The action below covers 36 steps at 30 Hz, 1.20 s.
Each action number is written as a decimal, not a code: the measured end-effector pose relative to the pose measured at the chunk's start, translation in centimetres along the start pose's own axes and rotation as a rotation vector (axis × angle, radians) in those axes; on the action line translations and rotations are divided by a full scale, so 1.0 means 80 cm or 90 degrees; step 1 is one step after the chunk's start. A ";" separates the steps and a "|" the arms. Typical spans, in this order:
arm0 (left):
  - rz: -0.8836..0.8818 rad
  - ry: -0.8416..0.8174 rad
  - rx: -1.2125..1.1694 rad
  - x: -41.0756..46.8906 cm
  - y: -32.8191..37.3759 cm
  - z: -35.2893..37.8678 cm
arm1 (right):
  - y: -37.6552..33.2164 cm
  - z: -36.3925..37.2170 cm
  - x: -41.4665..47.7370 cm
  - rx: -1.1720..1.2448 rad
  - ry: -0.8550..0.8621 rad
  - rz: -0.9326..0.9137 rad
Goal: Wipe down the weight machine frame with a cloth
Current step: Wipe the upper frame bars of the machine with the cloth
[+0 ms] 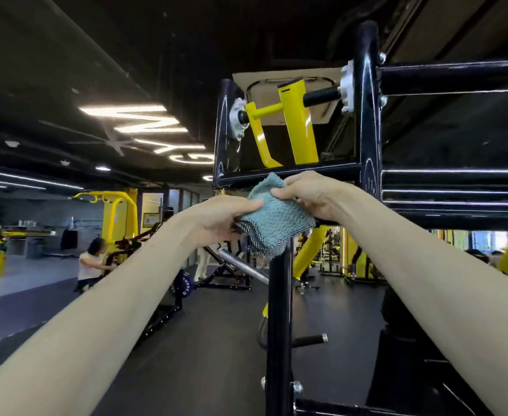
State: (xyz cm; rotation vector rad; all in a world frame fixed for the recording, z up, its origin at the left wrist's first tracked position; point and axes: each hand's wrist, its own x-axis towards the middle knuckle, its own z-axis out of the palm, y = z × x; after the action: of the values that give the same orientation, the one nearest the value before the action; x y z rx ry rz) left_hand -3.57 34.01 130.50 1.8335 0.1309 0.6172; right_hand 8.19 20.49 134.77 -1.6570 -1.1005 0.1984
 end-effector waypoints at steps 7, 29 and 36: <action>0.008 0.097 -0.265 0.028 0.027 0.031 | 0.002 -0.019 0.022 0.184 0.032 0.010; 0.458 0.251 0.525 0.262 0.092 0.156 | 0.053 -0.188 0.069 -0.266 0.383 -0.044; 0.437 0.207 0.422 0.267 0.119 0.180 | 0.044 -0.203 0.091 -0.317 0.435 -0.005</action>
State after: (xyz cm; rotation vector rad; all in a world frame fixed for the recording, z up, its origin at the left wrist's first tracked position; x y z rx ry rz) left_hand 19.49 26.58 143.40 2.4097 -0.1030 1.4900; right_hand 24.19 14.93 141.16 -1.9347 -0.6484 -0.6561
